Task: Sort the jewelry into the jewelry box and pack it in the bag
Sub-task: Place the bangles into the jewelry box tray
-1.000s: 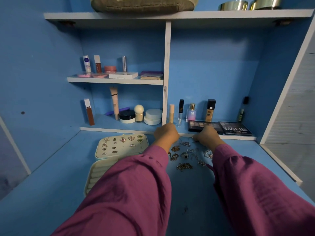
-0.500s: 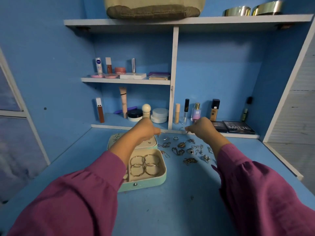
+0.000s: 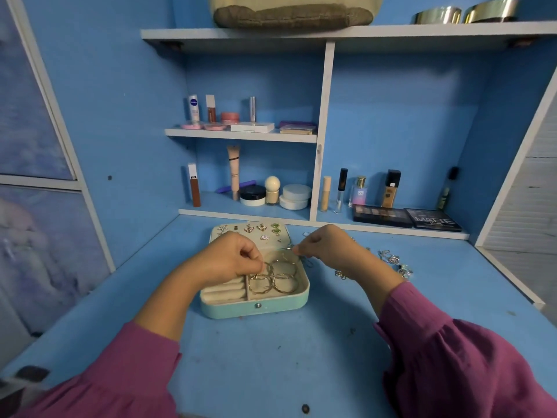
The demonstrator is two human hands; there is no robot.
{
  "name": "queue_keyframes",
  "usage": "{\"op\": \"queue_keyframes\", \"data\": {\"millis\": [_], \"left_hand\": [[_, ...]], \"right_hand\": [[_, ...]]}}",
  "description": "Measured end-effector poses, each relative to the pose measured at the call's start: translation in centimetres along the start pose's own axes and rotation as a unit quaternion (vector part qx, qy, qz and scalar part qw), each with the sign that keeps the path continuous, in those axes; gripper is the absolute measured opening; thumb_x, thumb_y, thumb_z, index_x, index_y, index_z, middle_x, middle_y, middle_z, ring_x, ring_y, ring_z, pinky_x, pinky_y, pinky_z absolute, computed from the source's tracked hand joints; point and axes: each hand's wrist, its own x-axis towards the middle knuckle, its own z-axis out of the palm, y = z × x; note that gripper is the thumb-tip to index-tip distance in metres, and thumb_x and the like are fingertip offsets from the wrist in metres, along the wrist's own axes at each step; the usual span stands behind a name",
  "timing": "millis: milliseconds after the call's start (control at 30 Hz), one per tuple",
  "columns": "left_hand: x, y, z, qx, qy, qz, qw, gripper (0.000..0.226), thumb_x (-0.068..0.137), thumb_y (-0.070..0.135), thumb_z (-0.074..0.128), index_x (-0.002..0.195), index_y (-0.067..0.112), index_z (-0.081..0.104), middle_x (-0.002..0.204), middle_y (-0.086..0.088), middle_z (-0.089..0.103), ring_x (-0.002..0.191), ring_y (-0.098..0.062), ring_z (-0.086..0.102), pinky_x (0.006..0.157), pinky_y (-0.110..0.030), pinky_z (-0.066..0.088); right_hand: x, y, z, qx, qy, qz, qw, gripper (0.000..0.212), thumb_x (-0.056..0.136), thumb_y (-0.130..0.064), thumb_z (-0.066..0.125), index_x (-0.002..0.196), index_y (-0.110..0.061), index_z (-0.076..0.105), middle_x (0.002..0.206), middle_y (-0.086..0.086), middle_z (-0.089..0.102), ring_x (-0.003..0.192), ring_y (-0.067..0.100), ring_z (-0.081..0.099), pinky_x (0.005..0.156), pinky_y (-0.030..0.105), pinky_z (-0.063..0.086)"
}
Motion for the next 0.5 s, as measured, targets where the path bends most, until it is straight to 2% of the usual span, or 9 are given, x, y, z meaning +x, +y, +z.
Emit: {"op": "queue_keyframes", "data": {"millis": [33,100,167,233,367,433,500], "left_hand": [[-0.2,0.0,0.0,-0.001,-0.005,0.003,1.0,0.013,0.081,0.001,0.069,0.071,0.009,0.068,0.048,0.019,0.06,0.048,0.01,0.052,0.052,-0.006,0.037],[-0.6,0.0,0.1,0.002,-0.016,0.003,1.0,0.009,0.08,0.0,0.069,0.073,0.005,0.069,0.046,0.02,0.058,0.047,0.011,0.052,0.05,-0.004,0.036],[-0.9,0.0,0.0,0.007,-0.024,0.004,1.0,0.005,0.08,0.001,0.07,0.075,0.004,0.07,0.048,0.019,0.059,0.048,0.011,0.052,0.051,-0.004,0.036],[-0.9,-0.1,0.0,0.012,-0.026,0.006,1.0,0.003,0.079,0.001,0.07,0.076,0.003,0.071,0.048,0.018,0.059,0.047,0.01,0.051,0.051,-0.005,0.036],[-1.0,-0.3,0.0,0.019,-0.03,0.005,0.999,0.003,0.076,0.002,0.073,0.075,0.004,0.072,0.045,0.014,0.052,0.043,0.004,0.044,0.05,-0.009,0.035],[-1.0,-0.4,0.0,0.02,-0.032,0.007,0.999,0.006,0.074,0.004,0.075,0.071,0.009,0.073,0.045,0.013,0.048,0.044,0.001,0.04,0.05,-0.011,0.035],[-1.0,-0.4,0.0,0.021,-0.034,0.008,0.999,0.006,0.073,0.004,0.076,0.071,0.009,0.073,0.043,0.014,0.047,0.043,0.001,0.04,0.05,-0.011,0.035]], "right_hand": [[-0.3,-0.1,0.0,-0.003,-0.007,-0.001,1.0,0.025,0.079,-0.032,0.074,0.087,-0.009,0.076,0.093,0.019,0.07,0.069,0.02,0.045,0.058,0.027,0.037],[-0.9,-0.4,-0.1,-0.022,-0.029,-0.002,0.999,0.024,0.081,-0.034,0.073,0.087,-0.01,0.076,0.078,0.013,0.064,0.059,0.016,0.039,0.047,0.021,0.03],[-1.3,-0.4,-0.2,-0.04,-0.051,-0.007,0.998,0.025,0.081,-0.035,0.072,0.087,-0.011,0.075,0.075,0.007,0.057,0.059,0.016,0.037,0.047,0.023,0.028],[-1.5,-0.6,-0.2,-0.061,-0.066,-0.015,0.996,0.023,0.081,-0.034,0.072,0.087,-0.012,0.076,0.076,0.005,0.058,0.061,0.015,0.039,0.049,0.022,0.029],[-1.9,-1.0,-0.4,-0.102,-0.092,-0.032,0.99,0.015,0.081,-0.031,0.073,0.083,-0.016,0.075,0.066,-0.005,0.055,0.053,0.009,0.036,0.037,0.014,0.026],[-2.1,-1.2,-0.4,-0.109,-0.103,-0.038,0.988,0.014,0.081,-0.03,0.074,0.085,-0.017,0.075,0.065,-0.007,0.056,0.055,0.007,0.038,0.035,0.01,0.027],[-2.1,-1.2,-0.4,-0.115,-0.11,-0.044,0.986,0.018,0.08,-0.032,0.074,0.087,-0.015,0.076,0.076,0.0,0.064,0.063,0.008,0.045,0.044,0.012,0.034]]}}
